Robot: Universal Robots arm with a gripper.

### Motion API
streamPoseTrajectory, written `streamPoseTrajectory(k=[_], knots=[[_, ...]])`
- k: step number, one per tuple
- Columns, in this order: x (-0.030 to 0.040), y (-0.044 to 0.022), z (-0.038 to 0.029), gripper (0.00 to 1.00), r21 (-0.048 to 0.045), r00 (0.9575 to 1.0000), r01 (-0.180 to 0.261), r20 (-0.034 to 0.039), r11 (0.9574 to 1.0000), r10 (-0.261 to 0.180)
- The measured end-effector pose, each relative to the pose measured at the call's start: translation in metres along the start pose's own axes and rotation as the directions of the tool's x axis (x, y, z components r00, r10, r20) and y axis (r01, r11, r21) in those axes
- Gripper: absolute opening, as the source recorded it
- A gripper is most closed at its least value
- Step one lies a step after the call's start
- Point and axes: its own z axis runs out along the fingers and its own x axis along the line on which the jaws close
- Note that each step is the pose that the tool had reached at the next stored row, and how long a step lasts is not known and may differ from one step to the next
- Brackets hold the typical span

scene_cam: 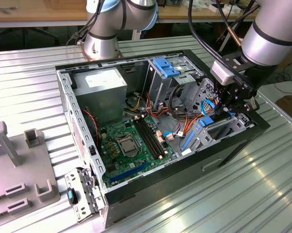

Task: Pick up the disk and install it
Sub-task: 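Insert the second disk wire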

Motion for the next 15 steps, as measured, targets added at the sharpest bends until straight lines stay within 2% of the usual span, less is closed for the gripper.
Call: streamPoseTrajectory(k=[15], knots=[[0.0014,-0.0001,-0.0004,0.16,0.0,1.0,0.0,-0.0002,1.0,0.0]])
